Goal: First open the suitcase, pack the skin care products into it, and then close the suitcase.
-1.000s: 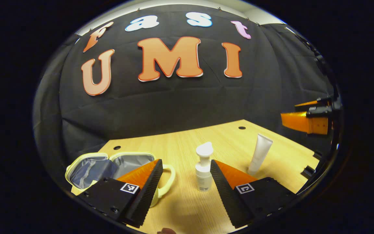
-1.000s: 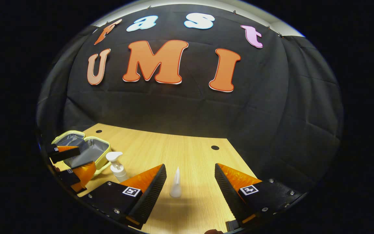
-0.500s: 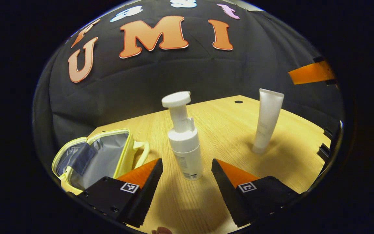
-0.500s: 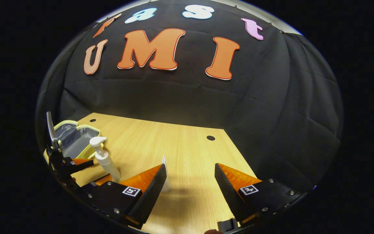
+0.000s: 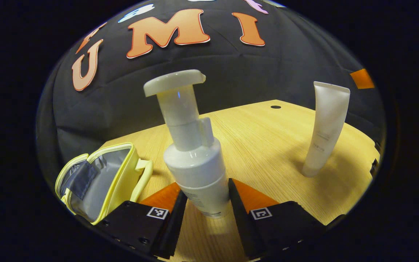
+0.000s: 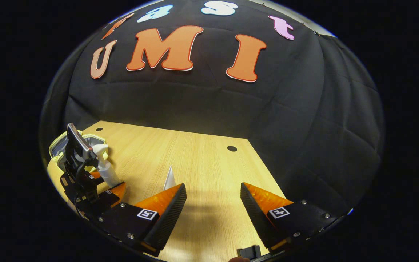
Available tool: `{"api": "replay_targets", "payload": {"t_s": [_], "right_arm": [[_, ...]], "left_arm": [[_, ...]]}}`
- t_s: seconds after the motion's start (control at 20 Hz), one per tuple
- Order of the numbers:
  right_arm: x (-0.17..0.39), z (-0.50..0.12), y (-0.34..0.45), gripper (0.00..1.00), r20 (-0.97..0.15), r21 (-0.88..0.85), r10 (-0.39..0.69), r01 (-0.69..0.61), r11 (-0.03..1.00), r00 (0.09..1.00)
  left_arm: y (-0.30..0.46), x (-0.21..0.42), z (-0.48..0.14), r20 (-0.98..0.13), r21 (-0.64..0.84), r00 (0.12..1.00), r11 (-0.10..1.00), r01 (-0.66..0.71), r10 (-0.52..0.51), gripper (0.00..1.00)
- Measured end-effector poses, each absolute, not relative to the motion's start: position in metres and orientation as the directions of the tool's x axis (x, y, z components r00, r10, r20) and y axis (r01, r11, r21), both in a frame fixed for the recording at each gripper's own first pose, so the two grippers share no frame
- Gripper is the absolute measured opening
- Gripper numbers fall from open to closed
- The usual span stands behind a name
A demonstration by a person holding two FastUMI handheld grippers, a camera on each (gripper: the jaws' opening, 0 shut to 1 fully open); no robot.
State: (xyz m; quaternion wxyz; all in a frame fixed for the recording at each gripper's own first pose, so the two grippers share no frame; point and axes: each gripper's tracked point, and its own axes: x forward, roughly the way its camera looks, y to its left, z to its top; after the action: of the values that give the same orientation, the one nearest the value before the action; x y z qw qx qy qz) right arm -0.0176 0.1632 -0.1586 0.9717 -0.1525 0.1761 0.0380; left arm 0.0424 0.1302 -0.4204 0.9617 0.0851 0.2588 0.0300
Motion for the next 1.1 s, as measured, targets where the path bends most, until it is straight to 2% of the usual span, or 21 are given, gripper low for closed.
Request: {"api": "replay_targets", "payload": {"t_s": [0.1,0.25,0.5,0.75,0.95,1.1], "right_arm": [[-0.02,-0.161,0.163,0.95,-0.357,-0.281,0.021,-0.129,0.951,0.934],[-0.024,-0.165,0.168,0.95,-0.366,-0.279,0.027,-0.138,0.95,0.93],[-0.034,-0.162,0.189,0.95,-0.364,-0.25,0.078,-0.178,0.952,0.928],[-0.037,-0.171,0.219,0.95,-0.372,-0.206,0.153,-0.242,0.948,0.915],[-0.023,-0.205,0.233,0.95,-0.415,-0.205,0.166,-0.27,0.941,0.894],[-0.015,-0.239,0.238,0.96,-0.475,-0.192,0.173,-0.293,0.937,0.863]], "left_arm": [[0.129,0.04,-0.419,-0.514,0.122,0.854,0.992,-0.026,0.086,0.61],[0.129,0.038,-0.408,-0.527,0.094,0.847,0.995,-0.026,0.072,0.57],[0.13,0.027,-0.375,-0.533,0.064,0.846,0.998,0.001,0.034,0.58],[0.143,0.002,-0.312,-0.523,0.027,0.852,1.0,0.015,0.001,0.58],[0.168,-0.018,-0.265,-0.532,0.012,0.846,1.0,-0.019,0.023,0.58],[0.189,-0.033,-0.237,-0.512,0.077,0.855,0.996,-0.043,0.077,0.58]]}}
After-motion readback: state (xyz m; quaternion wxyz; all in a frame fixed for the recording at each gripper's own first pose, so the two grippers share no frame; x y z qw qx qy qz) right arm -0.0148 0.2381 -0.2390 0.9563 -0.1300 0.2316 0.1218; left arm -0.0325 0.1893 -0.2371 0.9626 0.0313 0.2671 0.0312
